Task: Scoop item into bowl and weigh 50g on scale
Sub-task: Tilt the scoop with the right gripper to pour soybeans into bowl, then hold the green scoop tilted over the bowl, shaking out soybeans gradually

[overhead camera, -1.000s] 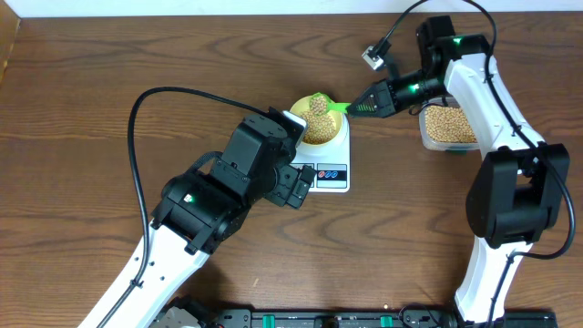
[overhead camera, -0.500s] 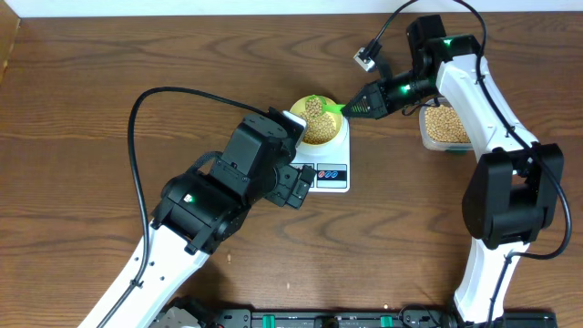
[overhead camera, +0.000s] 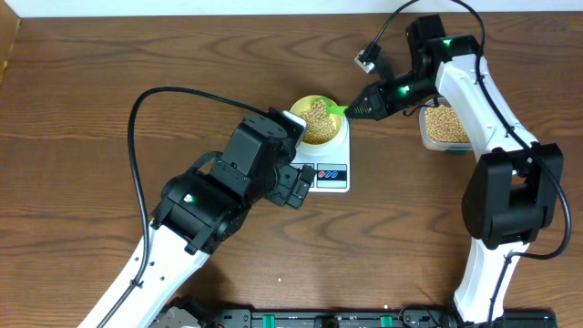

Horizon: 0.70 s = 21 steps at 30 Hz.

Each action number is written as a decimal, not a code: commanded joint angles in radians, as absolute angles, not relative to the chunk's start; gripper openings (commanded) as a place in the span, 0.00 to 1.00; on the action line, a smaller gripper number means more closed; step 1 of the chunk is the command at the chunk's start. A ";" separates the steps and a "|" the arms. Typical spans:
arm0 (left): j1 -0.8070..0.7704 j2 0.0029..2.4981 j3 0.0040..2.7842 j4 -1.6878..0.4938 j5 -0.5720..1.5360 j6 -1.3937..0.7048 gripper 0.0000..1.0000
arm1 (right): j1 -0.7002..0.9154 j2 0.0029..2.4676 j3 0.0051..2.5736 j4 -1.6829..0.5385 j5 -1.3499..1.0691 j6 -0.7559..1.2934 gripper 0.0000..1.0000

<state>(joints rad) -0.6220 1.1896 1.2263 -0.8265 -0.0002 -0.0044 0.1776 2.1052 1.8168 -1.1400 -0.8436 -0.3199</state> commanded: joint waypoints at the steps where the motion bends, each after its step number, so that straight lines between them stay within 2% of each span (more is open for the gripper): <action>1: -0.618 1.195 1.238 -0.827 -0.012 -0.020 0.99 | 0.208 2.112 1.837 -1.139 -0.808 -0.307 0.01; 21: -0.618 1.195 1.238 -0.827 -0.012 -0.020 0.99 | 0.278 2.098 1.918 -1.127 -0.605 -0.247 0.01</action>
